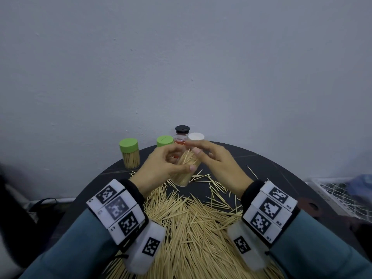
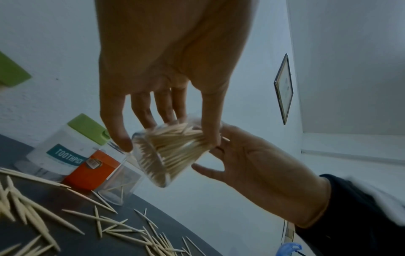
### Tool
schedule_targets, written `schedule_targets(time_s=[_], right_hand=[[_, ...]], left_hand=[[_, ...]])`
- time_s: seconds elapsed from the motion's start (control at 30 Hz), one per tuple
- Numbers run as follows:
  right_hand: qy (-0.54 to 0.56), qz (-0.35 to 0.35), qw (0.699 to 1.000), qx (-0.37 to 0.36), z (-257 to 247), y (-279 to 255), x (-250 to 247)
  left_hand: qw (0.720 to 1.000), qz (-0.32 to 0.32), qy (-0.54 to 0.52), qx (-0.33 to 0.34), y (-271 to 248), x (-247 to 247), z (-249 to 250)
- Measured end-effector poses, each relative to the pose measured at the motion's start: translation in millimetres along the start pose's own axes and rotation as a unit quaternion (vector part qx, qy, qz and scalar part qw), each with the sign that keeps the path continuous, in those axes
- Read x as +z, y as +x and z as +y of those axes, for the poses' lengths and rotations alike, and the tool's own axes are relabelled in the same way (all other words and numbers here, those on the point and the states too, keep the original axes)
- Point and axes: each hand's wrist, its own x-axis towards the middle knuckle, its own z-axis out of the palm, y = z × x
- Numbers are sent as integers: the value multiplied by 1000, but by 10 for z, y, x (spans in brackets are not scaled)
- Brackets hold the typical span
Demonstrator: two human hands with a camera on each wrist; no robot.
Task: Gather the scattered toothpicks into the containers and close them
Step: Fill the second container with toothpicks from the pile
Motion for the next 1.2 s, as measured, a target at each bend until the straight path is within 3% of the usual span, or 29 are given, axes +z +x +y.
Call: schedule_targets(time_s=[0.2, 0.4, 0.6, 0.77, 0.9, 1.1, 1.2], right_hand=[[-101, 57, 993, -23, -52, -4, -71], [-158, 53, 986, -9, -46, -12, -84], [-163, 91, 982, -22, -72, -14, -82], [-163, 24, 986, -15, -100, -14, -82], [-168, 57, 984, 7, -109, -14, -95], [-93, 27, 995, 35, -109, -25, -147], [-174, 32, 980, 93, -96, -34, -179]], left_hand=[[994, 45, 94, 19, -9, -39, -8], [981, 70, 172, 62, -23, -37, 13], [975, 23, 208, 81, -11, -24, 16], [979, 39, 187, 69, -21, -57, 27], [981, 25, 182, 63, -9, -68, 30], [982, 16, 178, 55, -10, -84, 17], [984, 44, 166, 50, 9, -139, 26]])
